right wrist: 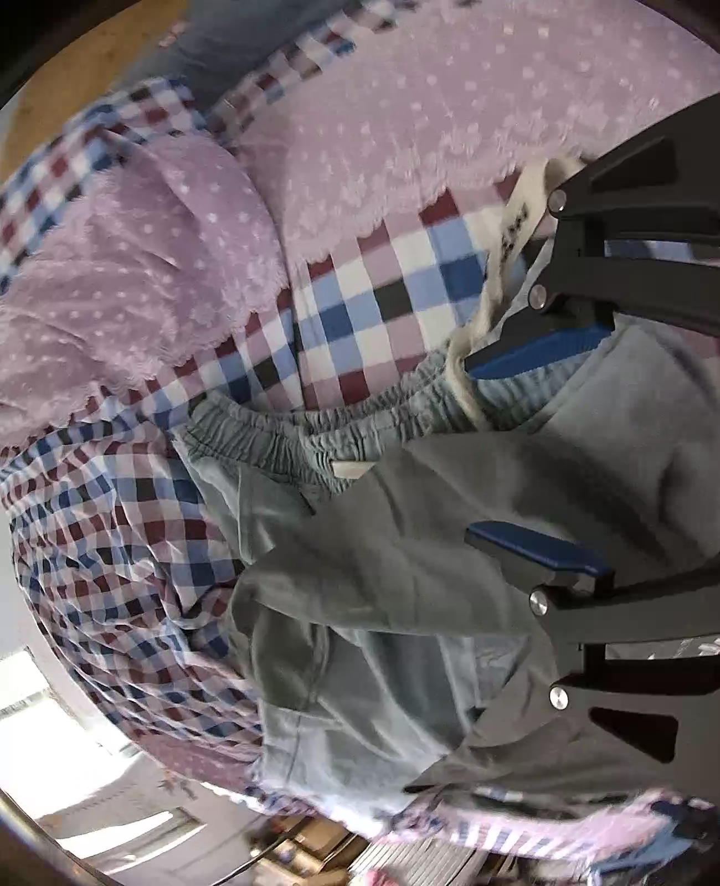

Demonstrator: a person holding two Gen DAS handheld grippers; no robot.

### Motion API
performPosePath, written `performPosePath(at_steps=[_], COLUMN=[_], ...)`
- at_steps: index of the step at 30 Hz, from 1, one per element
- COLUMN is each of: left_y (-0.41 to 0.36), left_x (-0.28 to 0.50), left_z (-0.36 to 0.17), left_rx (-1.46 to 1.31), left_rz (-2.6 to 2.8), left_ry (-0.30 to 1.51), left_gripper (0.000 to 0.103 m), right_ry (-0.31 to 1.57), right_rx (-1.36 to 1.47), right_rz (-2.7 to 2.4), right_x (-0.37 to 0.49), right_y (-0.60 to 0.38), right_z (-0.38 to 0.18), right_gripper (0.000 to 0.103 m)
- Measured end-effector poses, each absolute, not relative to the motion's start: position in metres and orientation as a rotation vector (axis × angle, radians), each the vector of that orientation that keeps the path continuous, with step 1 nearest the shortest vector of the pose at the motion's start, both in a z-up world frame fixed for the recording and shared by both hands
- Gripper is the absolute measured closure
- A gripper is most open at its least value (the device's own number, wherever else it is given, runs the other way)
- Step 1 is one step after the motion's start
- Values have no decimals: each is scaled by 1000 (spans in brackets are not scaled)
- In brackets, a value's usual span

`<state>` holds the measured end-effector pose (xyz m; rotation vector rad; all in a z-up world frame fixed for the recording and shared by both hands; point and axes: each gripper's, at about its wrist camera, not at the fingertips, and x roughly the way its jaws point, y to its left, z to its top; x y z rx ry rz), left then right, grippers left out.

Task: Fold clothes

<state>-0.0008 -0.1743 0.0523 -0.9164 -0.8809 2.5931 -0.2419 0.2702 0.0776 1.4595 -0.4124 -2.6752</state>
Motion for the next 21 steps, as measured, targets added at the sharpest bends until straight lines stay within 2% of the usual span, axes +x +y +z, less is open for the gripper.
performPosePath(at_steps=[2, 5, 6, 7, 8, 14, 18, 21], left_y=[-172, -168, -167, -166, -165, -165, -164, -165], left_x=[0, 0, 0, -1, -1, -1, -1, -1], left_z=[53, 53, 53, 52, 51, 48, 48, 48], left_rx=[-908, -905, -908, -914, -919, -939, -934, -937], left_rz=[2585, 2586, 2587, 2586, 2587, 2586, 2585, 2583], left_ry=[-870, -848, -842, -836, -833, -829, -824, -833], left_gripper=[18, 18, 18, 18, 18, 18, 18, 18], right_ry=[-438, -382, -357, -333, -309, -165, -300, -300], right_rx=[1440, 1453, 1453, 1453, 1453, 1157, 972, 1026], right_rz=[-2636, -2606, -2601, -2596, -2591, -2840, -3053, -3066], right_x=[-248, -256, -257, -257, -258, -213, -155, -118], right_y=[269, 261, 257, 253, 249, 242, 258, 252], right_z=[73, 63, 61, 58, 55, 105, 143, 148], right_gripper=[46, 46, 50, 80, 101, 101, 101, 101])
